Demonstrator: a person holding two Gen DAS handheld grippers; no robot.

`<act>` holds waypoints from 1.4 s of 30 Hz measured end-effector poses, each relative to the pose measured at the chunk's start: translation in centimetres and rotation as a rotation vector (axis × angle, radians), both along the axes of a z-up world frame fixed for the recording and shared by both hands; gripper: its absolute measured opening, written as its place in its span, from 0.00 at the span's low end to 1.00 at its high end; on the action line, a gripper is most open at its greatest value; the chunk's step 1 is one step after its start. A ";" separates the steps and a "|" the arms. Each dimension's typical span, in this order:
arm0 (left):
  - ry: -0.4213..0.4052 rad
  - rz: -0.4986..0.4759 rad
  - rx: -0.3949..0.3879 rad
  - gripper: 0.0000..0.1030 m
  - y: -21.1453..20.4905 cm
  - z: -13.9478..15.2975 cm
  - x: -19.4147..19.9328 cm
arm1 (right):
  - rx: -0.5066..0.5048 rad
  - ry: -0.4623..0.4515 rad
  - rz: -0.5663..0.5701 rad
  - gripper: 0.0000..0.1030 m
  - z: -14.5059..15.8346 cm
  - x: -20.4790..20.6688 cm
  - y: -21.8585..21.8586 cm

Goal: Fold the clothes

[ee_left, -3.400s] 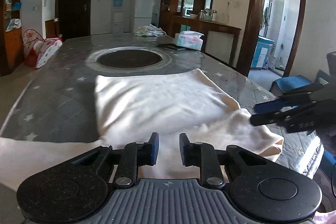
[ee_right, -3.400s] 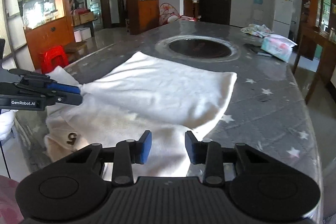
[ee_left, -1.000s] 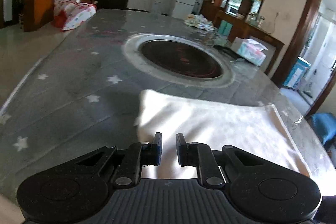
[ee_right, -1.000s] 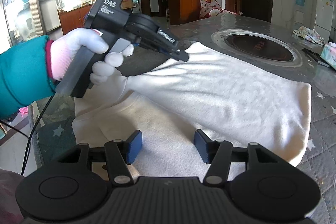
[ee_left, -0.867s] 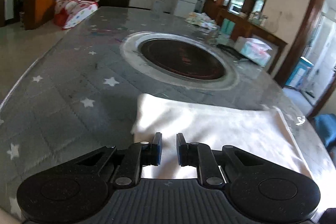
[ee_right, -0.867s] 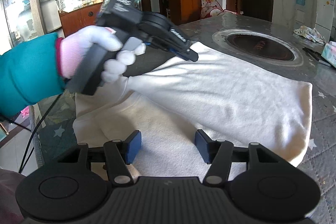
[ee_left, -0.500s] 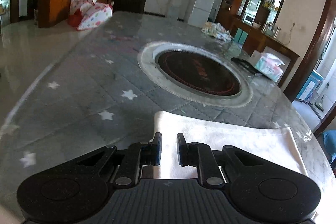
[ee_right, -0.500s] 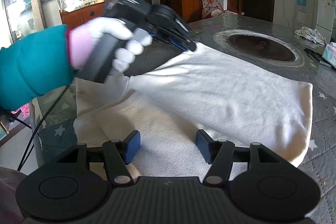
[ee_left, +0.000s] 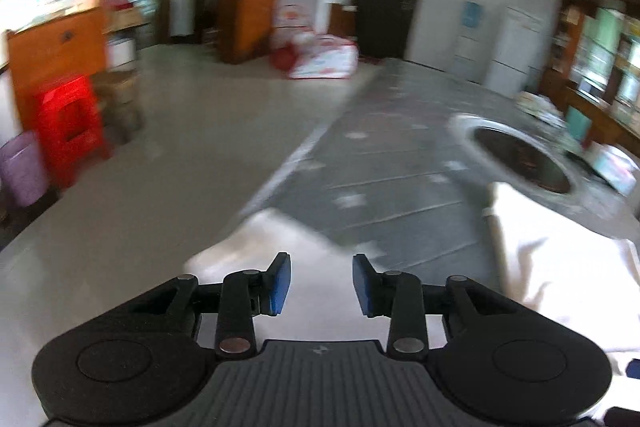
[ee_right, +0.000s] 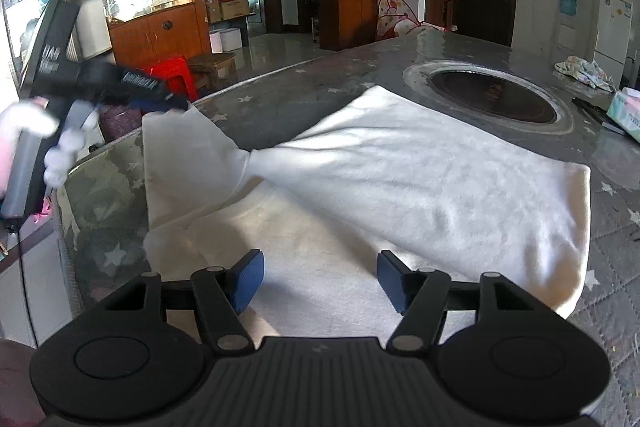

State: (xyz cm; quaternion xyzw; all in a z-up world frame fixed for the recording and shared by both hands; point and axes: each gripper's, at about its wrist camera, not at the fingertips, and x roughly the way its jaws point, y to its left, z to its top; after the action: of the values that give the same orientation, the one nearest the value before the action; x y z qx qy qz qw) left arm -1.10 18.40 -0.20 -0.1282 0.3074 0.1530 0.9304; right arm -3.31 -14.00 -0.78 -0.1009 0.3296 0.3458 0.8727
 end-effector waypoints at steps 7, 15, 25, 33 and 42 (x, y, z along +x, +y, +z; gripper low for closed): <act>0.011 0.106 -0.054 0.34 2.5 -1.3 -1.0 | -0.010 -0.033 0.011 0.62 1.0 -0.9 0.7; -0.004 0.169 -0.073 0.33 3.1 -1.9 -0.9 | -0.011 -0.049 0.008 0.62 1.6 -1.7 0.8; -0.063 0.115 -0.114 0.03 3.0 -0.6 -1.4 | 0.004 -0.060 -0.019 0.62 2.0 -2.2 -0.1; -0.214 -0.232 -0.204 0.02 -3.2 4.8 -2.4 | 0.047 -0.075 -0.098 0.62 3.1 -2.2 -2.6; -0.255 -0.655 -0.248 0.02 -14.1 6.8 -2.9 | 0.120 -0.086 -0.253 0.61 4.4 -2.2 -7.7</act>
State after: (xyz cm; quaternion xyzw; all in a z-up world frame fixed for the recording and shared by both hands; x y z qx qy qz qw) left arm -4.02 4.29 6.56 -0.1527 0.2300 -0.2083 0.9383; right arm -5.55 -21.70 3.59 -0.0208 0.2809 0.2473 0.9271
